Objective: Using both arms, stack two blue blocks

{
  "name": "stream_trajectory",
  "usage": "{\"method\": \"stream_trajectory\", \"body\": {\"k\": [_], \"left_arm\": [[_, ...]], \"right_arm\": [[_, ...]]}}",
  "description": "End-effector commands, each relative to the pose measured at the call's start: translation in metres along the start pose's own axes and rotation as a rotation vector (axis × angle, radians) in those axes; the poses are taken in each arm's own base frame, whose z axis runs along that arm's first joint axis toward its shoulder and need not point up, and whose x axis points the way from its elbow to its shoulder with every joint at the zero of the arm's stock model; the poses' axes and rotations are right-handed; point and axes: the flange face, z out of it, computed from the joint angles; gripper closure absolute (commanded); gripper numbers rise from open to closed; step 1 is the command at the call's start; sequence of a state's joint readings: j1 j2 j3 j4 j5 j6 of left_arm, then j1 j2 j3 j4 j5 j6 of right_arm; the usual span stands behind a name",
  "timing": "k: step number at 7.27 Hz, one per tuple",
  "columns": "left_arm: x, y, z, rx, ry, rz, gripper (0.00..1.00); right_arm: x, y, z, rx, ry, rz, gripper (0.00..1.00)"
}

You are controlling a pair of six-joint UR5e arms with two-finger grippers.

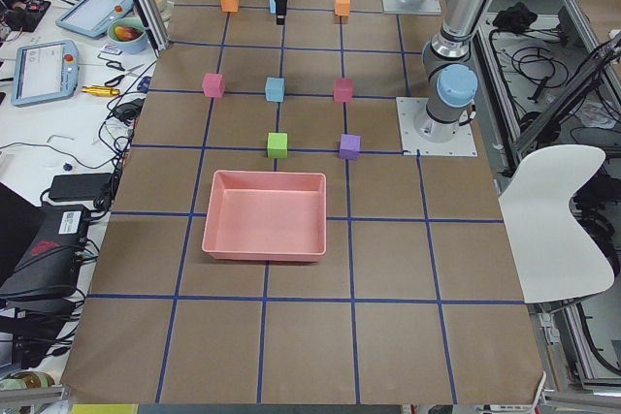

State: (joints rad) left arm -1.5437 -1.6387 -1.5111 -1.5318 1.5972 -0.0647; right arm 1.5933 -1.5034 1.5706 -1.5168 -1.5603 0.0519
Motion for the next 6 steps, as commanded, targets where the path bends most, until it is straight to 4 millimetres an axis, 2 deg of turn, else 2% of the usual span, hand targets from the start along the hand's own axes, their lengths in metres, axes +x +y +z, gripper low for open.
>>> {"method": "stream_trajectory", "body": {"k": [1, 2, 3, 4, 6], "left_arm": [[0.014, -0.007, 0.066, 0.038, 0.006, 0.005, 0.0], [0.016, -0.003, 0.103, 0.025, 0.005, 0.008, 0.0], [0.018, -0.007, 0.136, 0.061, 0.011, 0.008, 0.0], [0.018, -0.001, 0.175, 0.031, 0.008, 0.011, 0.0], [0.03, -0.001, 0.22, 0.034, 0.055, 0.02, 0.0]], "right_arm": [[0.0, -0.012, 0.013, -0.014, -0.003, 0.003, 0.0], [-0.001, -0.031, 0.016, 0.064, -0.003, 0.014, 0.0], [0.0, -0.062, 0.036, 0.115, -0.005, 0.006, 0.0], [-0.002, -0.086, 0.069, 0.09, -0.01, 0.006, 0.0], [-0.005, -0.122, 0.114, 0.104, -0.016, 0.0, 0.0]]}}
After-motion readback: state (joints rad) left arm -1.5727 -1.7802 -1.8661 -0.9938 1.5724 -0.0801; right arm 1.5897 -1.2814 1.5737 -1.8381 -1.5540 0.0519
